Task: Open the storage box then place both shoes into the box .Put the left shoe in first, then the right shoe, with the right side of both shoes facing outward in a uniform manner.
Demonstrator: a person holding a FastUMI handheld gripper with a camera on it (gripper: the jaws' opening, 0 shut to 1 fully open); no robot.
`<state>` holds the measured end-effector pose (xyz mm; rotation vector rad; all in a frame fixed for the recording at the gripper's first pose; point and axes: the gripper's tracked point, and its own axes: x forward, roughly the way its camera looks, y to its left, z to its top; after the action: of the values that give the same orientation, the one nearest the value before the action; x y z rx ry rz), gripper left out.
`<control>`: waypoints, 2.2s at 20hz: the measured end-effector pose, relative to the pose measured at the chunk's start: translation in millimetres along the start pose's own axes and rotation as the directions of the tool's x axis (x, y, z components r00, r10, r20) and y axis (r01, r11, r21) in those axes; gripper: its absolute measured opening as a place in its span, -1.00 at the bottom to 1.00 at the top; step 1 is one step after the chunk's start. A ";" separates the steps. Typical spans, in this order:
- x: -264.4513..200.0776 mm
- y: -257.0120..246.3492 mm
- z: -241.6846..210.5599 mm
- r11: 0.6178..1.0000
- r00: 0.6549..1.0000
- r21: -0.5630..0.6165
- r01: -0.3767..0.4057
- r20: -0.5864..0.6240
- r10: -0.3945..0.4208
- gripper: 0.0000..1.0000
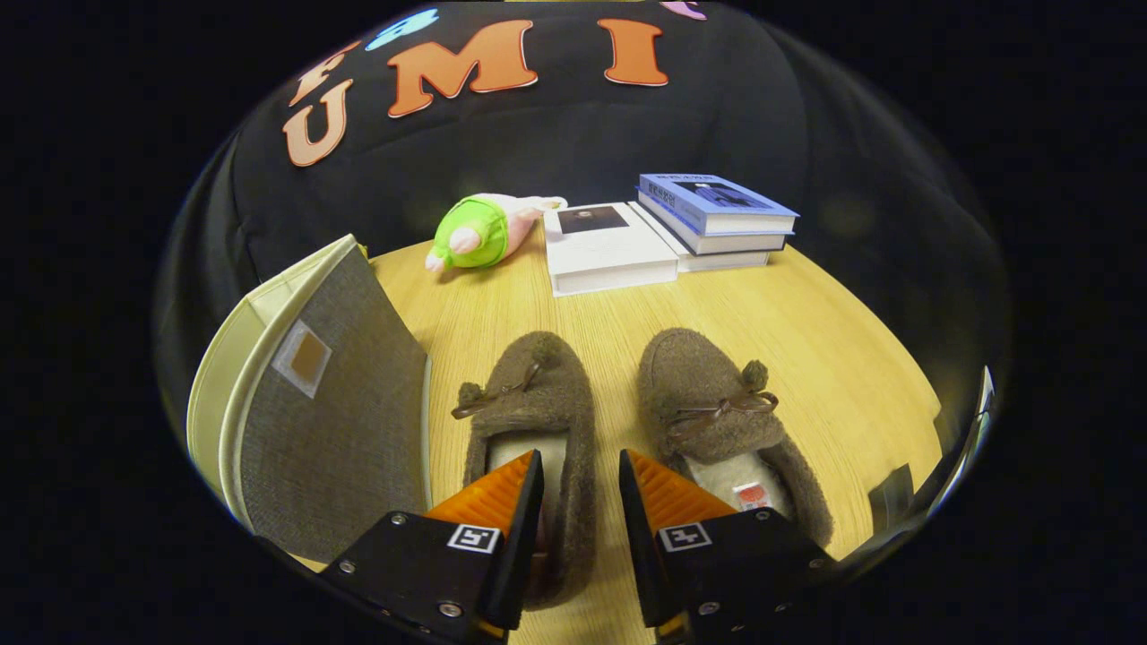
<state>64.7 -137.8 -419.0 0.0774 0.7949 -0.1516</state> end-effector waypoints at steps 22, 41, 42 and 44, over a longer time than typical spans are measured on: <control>-29.6 12.1 62.3 0.996 0.997 0.084 -0.006 0.080 -0.001 -0.95; -134.2 147.6 151.3 0.971 0.952 0.094 -0.219 0.241 0.192 -0.96; -131.4 158.7 145.3 0.968 0.952 0.096 -0.232 0.227 0.206 -0.96; -125.3 179.3 131.4 0.963 0.954 0.104 -0.250 0.196 0.226 -0.96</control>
<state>100.4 35.8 -235.4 0.2763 0.5859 0.0204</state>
